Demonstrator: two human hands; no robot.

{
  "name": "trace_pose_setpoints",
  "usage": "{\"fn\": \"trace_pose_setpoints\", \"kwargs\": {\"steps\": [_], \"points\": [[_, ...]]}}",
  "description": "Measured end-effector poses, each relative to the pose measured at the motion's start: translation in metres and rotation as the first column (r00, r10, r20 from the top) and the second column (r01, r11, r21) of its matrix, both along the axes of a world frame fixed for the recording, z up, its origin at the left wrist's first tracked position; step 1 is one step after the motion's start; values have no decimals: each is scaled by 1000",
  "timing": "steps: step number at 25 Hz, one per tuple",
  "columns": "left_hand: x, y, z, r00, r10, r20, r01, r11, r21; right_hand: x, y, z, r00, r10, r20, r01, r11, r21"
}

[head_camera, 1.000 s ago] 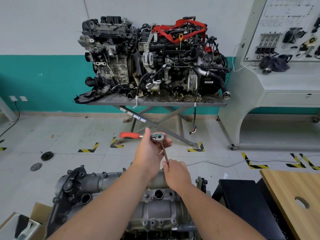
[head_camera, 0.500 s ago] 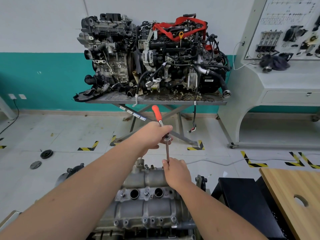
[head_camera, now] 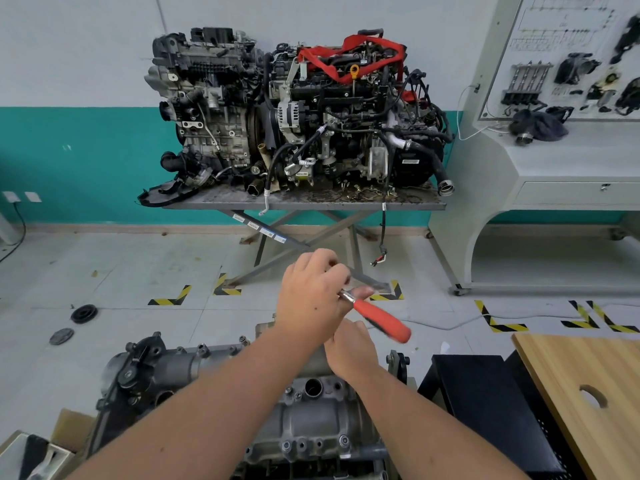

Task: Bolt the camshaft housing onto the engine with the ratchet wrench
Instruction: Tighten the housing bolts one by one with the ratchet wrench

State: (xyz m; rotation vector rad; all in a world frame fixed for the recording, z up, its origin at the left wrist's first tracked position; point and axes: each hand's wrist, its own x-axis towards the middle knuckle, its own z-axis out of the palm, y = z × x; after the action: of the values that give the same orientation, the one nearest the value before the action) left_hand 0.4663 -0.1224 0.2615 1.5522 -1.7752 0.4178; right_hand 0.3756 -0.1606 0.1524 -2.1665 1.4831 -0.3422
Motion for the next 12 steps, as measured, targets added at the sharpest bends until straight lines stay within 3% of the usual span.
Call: {"fn": "trace_pose_setpoints", "kwargs": {"steps": [2,3,4,6,8,9,10,12], "points": [[-1,3,-10,955,-76,-286,104,991,82,0,0,0,1000,-12,22,11,998,56],[-1,4,-12,875,-125,-468,195,975,104,-1,-2,-1,1000,-3,8,2,998,55],[-3,6,-14,756,-145,-638,257,962,87,-1,-2,0,1000,9,-24,-8,999,40],[-12,4,-12,409,-75,-909,240,970,28,-1,-2,2,999,3,-38,-2,999,34],[-15,-3,-7,20,48,-999,209,977,51,-1,-2,2,999,-13,-38,14,999,31],[-14,-5,-6,-119,97,-988,233,970,68,0,-2,2,999,-15,-46,16,1000,26],[-11,-6,-5,-210,136,-968,258,963,79,0,-2,1,998,-12,-56,13,1000,28],[0,-8,2,-225,216,-950,286,947,148,0,-2,0,999,-10,-46,11,1000,24]]}}
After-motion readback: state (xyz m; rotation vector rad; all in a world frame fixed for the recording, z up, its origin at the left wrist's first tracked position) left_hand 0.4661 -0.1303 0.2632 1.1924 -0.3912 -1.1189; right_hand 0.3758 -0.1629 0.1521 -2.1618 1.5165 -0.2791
